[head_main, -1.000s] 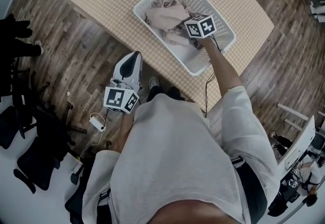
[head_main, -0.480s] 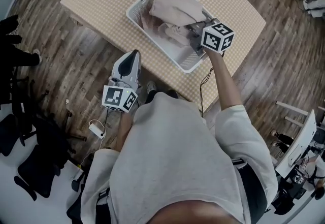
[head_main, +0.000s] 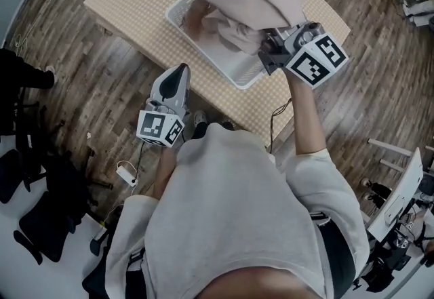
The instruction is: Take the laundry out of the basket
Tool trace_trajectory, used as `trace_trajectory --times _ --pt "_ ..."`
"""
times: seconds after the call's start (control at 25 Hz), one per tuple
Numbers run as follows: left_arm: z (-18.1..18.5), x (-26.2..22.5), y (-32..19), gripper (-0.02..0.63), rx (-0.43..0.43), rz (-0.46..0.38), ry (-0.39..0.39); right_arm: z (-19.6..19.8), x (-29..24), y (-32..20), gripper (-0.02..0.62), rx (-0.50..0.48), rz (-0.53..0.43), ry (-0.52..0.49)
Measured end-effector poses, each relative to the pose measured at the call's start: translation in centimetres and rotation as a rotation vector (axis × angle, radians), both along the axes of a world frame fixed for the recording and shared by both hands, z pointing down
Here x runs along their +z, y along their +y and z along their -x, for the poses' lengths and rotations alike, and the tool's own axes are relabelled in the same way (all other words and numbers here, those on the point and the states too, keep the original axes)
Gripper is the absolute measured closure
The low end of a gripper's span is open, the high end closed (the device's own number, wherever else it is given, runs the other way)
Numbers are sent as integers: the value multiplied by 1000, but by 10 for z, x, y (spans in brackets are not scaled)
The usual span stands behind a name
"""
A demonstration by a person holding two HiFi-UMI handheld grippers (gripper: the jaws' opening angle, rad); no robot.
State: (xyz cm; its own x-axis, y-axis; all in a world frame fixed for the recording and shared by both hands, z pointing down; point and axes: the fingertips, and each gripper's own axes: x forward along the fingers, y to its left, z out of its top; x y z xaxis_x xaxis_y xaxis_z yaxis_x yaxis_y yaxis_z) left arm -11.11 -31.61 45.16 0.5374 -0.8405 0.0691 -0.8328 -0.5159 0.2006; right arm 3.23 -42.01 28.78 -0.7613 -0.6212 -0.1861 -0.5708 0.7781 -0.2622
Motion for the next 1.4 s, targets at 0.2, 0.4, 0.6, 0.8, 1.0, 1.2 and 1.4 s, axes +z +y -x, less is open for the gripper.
trace_trajectory --times 0.2,0.4,0.6,0.8,1.0,1.2,1.4 --pt "-8 -6 12 595 -5 -20 0 -11 -56 31 505 -5 -95 -53" --pt "-32 -15 32 595 -2 -43 -12 -32 -82 53 505 7 -155 -44" --pt "-50 -21 58 595 -6 -54 -33 -46 -69 79 503 2 -141 -16" --pt "-58 -24 80 595 -5 -59 -49 -50 -71 103 504 -9 -149 -30" --pt "-61 -29 101 595 13 -78 -47 -48 -93 143 503 -19 -204 -40" --pt "-57 -35 136 595 49 -100 -41 -36 -104 194 503 -4 -239 -30" --pt "-40 -26 198 595 94 -82 -22 -16 -106 257 503 34 -255 -21"
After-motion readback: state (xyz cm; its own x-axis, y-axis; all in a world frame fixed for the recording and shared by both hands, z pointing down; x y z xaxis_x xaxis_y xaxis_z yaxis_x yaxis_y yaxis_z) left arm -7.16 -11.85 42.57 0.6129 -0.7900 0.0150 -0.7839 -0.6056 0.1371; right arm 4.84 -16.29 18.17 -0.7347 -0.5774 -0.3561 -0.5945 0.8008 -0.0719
